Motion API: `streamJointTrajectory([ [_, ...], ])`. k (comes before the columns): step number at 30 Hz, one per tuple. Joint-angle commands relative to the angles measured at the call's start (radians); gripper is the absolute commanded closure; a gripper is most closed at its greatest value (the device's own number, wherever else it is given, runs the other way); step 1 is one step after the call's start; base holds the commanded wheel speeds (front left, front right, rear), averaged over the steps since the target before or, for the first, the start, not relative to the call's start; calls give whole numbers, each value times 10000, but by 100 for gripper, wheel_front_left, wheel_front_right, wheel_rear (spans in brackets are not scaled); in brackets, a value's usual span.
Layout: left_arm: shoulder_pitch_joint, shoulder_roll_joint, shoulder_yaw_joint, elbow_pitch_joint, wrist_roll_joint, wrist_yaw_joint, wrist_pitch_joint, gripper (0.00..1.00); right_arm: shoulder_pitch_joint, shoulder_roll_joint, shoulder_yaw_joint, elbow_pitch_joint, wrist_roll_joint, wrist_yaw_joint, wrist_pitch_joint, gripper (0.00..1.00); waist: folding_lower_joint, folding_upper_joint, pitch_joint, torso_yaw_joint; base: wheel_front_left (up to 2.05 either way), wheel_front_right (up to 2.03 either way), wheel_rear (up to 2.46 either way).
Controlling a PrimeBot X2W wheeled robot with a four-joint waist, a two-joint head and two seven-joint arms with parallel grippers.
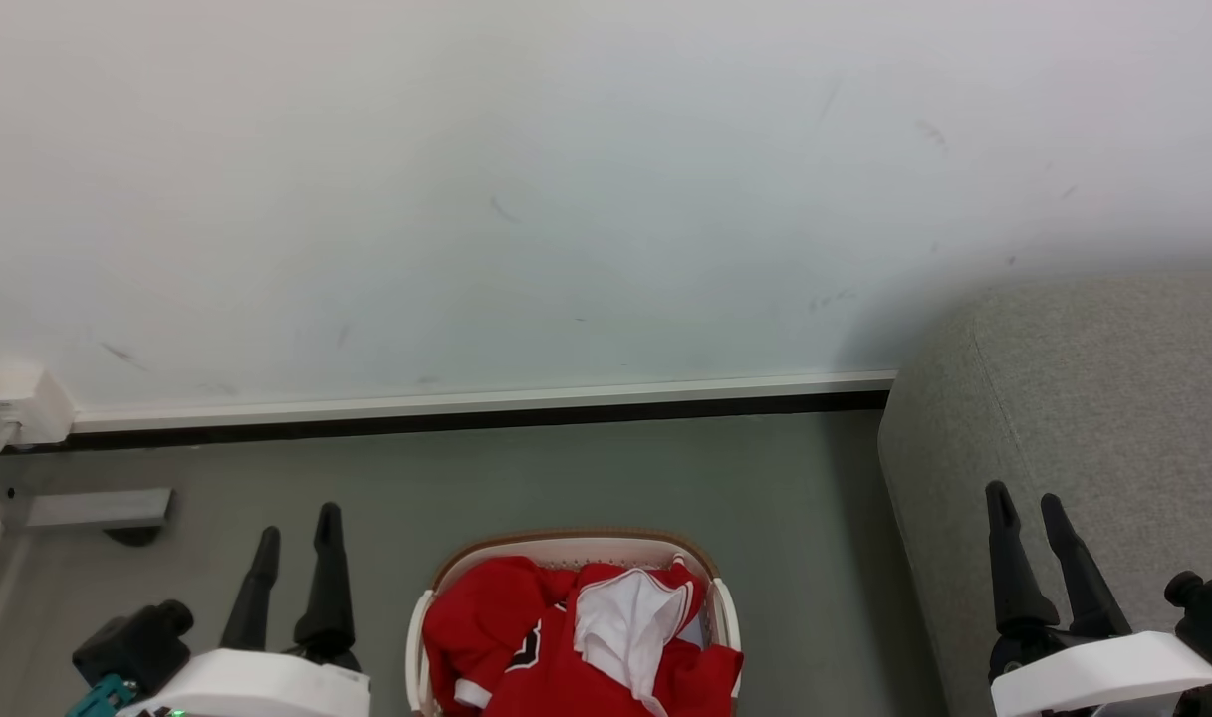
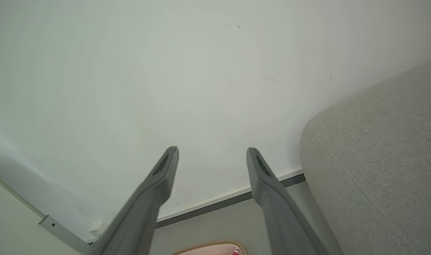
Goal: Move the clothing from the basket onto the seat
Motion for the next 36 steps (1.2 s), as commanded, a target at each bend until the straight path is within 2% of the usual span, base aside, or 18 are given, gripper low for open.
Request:
streamJointTrajectory([
  [1,-177,107,-26,-164,410,25,-87,0,-223,-88,53,-15,-354,-11,-95,0,0,-1,1,-4,0,0,0],
  [36,-138,152,-198,-132,3609,312,-919,0,-347,-2,468,337,-3212,-17,-908,0,0,-1,14,-99,0,0,0],
])
